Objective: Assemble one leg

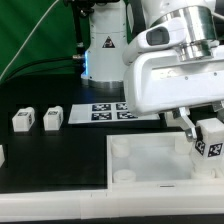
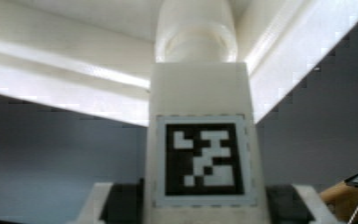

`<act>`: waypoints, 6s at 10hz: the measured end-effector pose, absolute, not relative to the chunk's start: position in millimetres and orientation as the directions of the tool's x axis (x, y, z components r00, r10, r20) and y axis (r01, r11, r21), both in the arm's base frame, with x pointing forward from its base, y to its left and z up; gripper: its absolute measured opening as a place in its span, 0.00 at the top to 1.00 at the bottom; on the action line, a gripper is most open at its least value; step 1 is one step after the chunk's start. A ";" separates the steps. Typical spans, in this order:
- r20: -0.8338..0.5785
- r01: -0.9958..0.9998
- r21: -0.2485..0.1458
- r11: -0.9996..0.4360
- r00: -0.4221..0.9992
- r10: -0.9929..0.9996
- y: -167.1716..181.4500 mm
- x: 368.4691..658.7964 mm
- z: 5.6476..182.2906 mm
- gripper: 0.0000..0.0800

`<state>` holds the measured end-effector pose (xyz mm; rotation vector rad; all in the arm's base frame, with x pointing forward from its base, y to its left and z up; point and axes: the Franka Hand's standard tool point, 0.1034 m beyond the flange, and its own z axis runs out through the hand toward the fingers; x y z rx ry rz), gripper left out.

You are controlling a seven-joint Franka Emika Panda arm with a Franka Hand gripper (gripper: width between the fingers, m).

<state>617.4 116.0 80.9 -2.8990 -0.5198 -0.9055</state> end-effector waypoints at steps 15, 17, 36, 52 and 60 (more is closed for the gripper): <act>0.536 0.340 0.049 -0.939 0.784 0.312 107.7 628.5 131.6 0.19; 0.525 0.340 0.045 -0.939 0.792 0.312 107.0 630.2 135.5 0.19; -0.087 0.259 -0.151 -0.954 0.958 0.274 106.1 653.0 96.1 0.19; -0.106 0.084 -0.135 -0.987 0.989 0.099 110.6 645.3 83.3 0.64; -0.132 -0.746 0.010 -0.665 0.659 -0.741 97.6 646.6 81.3 0.63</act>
Offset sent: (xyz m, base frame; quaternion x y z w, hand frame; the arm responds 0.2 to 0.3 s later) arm -0.0036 -0.0014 -0.0109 -0.0078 0.0107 0.0017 0.9999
